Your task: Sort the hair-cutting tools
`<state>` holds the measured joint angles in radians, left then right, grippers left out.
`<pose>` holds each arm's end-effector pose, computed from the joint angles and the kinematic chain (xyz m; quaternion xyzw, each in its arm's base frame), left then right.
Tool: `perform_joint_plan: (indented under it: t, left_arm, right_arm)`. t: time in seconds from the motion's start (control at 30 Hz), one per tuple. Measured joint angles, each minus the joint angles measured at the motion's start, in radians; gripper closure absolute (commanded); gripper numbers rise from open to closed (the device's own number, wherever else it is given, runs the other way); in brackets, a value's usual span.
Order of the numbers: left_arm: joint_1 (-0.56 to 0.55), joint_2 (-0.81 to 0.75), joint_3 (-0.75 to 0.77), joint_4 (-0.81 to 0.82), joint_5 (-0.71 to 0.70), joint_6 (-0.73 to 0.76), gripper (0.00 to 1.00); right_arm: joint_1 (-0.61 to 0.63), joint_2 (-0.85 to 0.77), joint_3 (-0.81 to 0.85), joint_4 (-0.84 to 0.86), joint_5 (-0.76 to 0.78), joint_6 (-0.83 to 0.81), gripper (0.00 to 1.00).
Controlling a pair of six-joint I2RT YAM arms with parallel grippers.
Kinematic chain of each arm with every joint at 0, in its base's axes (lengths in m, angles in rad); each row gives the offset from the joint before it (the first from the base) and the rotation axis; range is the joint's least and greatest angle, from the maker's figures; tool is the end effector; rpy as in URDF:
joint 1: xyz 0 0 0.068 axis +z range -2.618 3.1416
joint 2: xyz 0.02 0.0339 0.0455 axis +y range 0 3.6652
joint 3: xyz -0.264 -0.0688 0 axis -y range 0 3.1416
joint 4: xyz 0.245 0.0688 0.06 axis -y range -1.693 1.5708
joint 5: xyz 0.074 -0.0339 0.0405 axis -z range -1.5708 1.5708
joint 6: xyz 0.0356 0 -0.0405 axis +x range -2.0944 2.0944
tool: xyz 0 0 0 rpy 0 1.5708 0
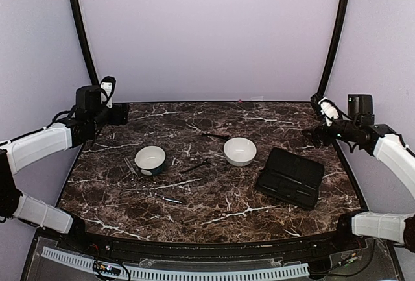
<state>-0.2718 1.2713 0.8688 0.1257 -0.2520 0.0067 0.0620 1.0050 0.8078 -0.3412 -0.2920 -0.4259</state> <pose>0.2869 -0.0707 0.2953 0.0349 0.7944 0.0204 0.6060 0.2222 0.0241 0.2918 -0.2775 0.8176 0.0361 0.5032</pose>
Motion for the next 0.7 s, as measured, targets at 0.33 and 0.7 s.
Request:
perform_joint_plan:
  t: [0.33,0.7]
  left_arm:
    - [0.017,0.0,0.0,-0.002,0.161,-0.03,0.17]
    - [0.021,0.013,0.018,-0.016,0.23,-0.042,0.17]
  right_arm:
    - [0.269,-0.056,-0.057,-0.29,-0.135,-0.25,0.32]
    - [0.483,0.13,-0.105,-0.462,-0.125,-0.378,0.41]
